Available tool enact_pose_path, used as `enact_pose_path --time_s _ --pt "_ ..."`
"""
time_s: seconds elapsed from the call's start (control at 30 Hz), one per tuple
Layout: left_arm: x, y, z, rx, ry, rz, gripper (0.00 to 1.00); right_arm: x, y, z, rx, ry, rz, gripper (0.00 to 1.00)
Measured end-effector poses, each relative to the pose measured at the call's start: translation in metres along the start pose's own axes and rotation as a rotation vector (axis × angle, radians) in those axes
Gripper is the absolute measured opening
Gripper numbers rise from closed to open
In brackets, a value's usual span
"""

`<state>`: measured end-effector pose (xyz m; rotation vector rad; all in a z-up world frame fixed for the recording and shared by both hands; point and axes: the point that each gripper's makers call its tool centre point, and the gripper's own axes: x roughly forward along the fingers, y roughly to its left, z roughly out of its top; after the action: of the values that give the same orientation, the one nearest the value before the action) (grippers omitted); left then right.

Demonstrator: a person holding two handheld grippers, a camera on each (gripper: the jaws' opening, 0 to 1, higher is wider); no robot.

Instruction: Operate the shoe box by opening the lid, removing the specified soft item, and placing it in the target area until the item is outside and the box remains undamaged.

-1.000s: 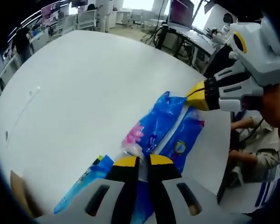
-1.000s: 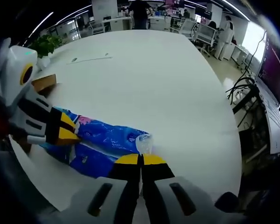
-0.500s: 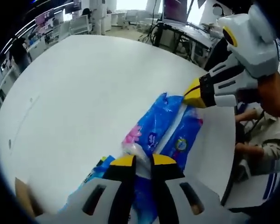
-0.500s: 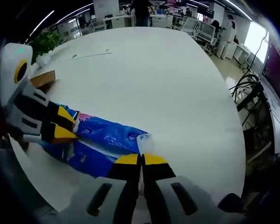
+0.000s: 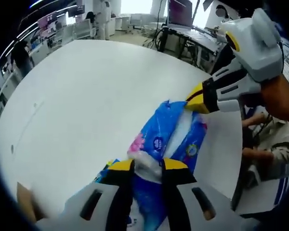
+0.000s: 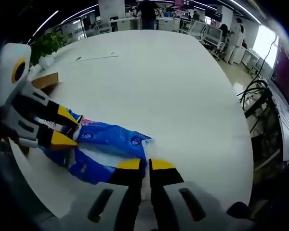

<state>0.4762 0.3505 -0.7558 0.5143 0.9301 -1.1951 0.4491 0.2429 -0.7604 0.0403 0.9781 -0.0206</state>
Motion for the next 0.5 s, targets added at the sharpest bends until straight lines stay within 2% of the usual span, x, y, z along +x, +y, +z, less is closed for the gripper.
enact_pose_path --time_s 0.13,0.43,0.5 --pt "-0.006 0.006 0.002 -0.007 -0.016 0.016 0.29 -0.001 0.002 0.000 -0.002 -0.001 0.000 0.06" --pt "-0.016 0.006 0.005 -0.042 -0.061 -0.010 0.31 -0.008 0.005 0.001 -0.004 -0.011 -0.007 0.09" --pt "-0.017 0.006 0.004 -0.029 -0.061 -0.006 0.33 -0.009 0.005 0.001 -0.004 -0.014 -0.013 0.09"
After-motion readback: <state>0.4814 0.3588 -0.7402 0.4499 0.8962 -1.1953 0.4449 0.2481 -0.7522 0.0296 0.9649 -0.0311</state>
